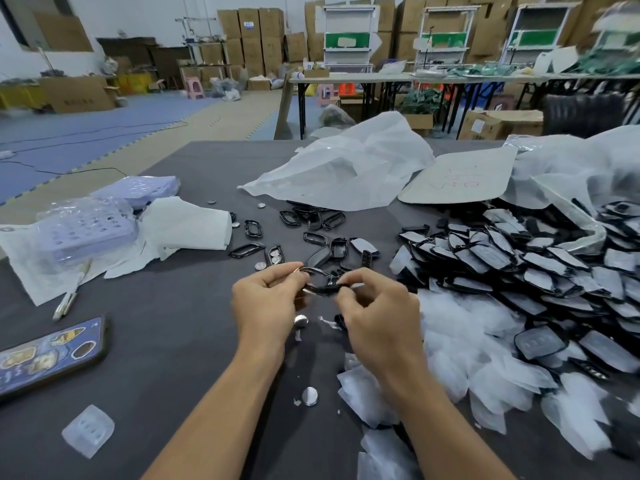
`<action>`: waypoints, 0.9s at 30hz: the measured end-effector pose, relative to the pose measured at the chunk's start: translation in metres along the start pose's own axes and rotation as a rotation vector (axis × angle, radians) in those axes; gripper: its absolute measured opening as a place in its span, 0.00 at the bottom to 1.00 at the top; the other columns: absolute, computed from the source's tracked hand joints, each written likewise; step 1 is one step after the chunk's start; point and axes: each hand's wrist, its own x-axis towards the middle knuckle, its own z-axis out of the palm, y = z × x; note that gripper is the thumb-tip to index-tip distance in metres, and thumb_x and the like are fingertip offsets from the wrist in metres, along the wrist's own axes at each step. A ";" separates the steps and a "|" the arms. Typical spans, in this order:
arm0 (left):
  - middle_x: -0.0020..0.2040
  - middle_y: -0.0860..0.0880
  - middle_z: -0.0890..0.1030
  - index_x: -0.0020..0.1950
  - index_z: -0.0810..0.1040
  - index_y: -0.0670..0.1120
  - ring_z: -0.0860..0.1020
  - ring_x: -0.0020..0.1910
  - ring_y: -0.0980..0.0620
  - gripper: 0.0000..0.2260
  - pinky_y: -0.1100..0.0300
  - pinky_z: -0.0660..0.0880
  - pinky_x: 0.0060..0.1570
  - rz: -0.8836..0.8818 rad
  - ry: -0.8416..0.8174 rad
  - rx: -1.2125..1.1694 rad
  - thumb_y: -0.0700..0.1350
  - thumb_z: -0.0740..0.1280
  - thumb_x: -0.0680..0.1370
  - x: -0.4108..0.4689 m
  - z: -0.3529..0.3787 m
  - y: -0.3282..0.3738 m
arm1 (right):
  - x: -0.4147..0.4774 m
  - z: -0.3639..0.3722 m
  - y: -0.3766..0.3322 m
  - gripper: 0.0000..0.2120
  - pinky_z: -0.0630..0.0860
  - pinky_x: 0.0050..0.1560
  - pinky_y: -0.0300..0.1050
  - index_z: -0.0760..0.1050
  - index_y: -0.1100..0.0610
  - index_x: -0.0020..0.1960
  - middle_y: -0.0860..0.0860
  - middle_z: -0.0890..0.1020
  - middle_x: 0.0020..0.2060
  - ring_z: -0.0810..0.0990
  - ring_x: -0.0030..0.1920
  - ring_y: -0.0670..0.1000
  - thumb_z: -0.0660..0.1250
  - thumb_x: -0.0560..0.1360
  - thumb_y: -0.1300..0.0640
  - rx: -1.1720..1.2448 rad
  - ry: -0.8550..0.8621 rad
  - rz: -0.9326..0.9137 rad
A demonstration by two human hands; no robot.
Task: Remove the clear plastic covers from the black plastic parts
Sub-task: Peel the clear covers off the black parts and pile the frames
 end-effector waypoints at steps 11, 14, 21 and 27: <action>0.36 0.45 0.87 0.41 0.90 0.51 0.82 0.32 0.52 0.05 0.61 0.79 0.35 0.064 -0.231 0.127 0.44 0.75 0.69 -0.011 0.007 0.006 | 0.006 0.002 0.004 0.15 0.72 0.36 0.28 0.80 0.44 0.52 0.38 0.84 0.34 0.81 0.33 0.43 0.70 0.75 0.64 0.113 -0.006 -0.013; 0.38 0.46 0.88 0.42 0.90 0.52 0.83 0.35 0.52 0.05 0.62 0.80 0.37 0.067 -0.257 0.141 0.43 0.74 0.72 -0.012 0.008 0.007 | 0.007 0.002 0.006 0.10 0.74 0.37 0.27 0.78 0.46 0.43 0.35 0.84 0.34 0.83 0.36 0.38 0.75 0.73 0.60 0.098 0.006 -0.030; 0.39 0.43 0.87 0.44 0.90 0.46 0.81 0.33 0.53 0.08 0.64 0.79 0.37 0.023 -0.271 0.097 0.35 0.73 0.77 -0.014 0.009 0.012 | 0.010 0.001 0.011 0.10 0.79 0.41 0.35 0.86 0.46 0.43 0.38 0.85 0.36 0.84 0.39 0.42 0.74 0.75 0.62 0.105 0.068 -0.037; 0.38 0.44 0.87 0.45 0.88 0.44 0.80 0.30 0.53 0.08 0.63 0.79 0.33 -0.082 -0.228 0.011 0.36 0.71 0.79 -0.007 0.005 0.013 | 0.018 -0.007 0.013 0.09 0.78 0.35 0.42 0.86 0.49 0.47 0.45 0.84 0.33 0.79 0.30 0.47 0.74 0.76 0.63 0.362 0.045 0.139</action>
